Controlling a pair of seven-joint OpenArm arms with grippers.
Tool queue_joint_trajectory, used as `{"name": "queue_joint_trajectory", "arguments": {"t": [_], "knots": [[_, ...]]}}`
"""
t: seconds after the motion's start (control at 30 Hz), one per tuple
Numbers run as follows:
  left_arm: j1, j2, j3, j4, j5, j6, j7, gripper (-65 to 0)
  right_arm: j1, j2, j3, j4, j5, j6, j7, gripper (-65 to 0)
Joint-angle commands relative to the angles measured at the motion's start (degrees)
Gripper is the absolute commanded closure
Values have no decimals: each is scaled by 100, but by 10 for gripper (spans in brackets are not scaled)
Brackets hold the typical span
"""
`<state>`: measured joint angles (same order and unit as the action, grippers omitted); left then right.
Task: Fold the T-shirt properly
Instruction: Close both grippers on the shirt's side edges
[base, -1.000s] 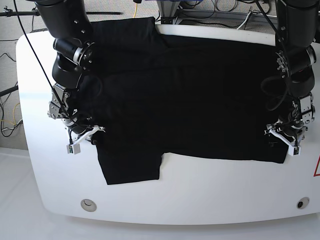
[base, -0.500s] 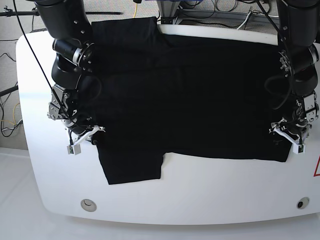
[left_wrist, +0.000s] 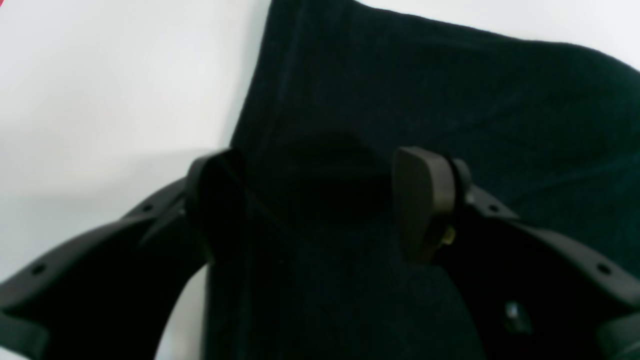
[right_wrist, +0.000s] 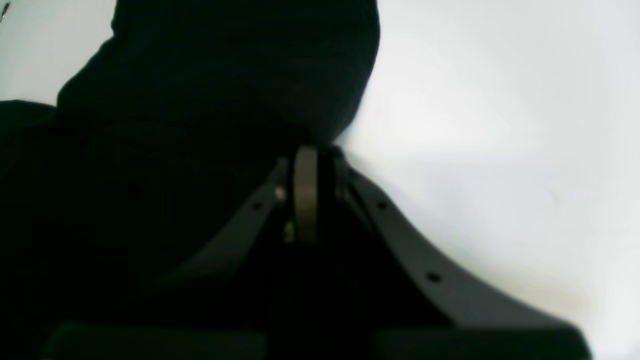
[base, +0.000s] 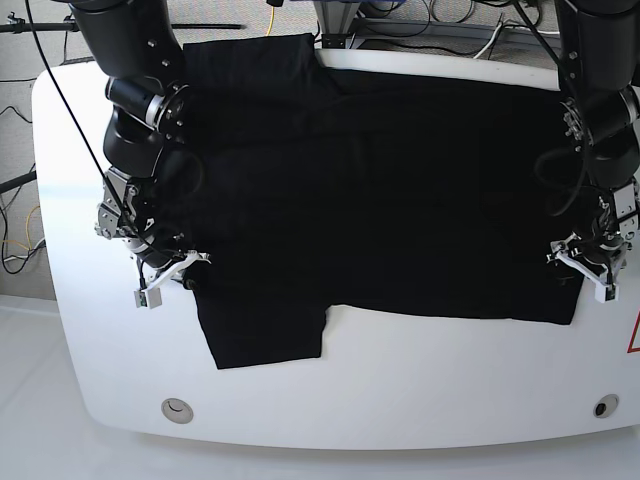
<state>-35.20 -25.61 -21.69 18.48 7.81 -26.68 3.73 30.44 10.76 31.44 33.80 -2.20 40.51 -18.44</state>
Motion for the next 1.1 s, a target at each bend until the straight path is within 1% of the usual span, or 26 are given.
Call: {"name": "queue_joint_trajectory", "arguments": {"t": [0.0, 0.37, 1.07], "knots": [[-137, -162, -51, 131, -50, 34, -70, -428, 81, 47, -13, 60, -182, -51, -129, -2], [-175, -125, -271, 197, -31, 39, -11, -428, 96, 33, 18, 37, -93, -51, -94, -1], [-223, -83, -191, -43, -15, 39, 25, -427, 124, 48, 4, 45, -50, -51, -59, -8]]}}
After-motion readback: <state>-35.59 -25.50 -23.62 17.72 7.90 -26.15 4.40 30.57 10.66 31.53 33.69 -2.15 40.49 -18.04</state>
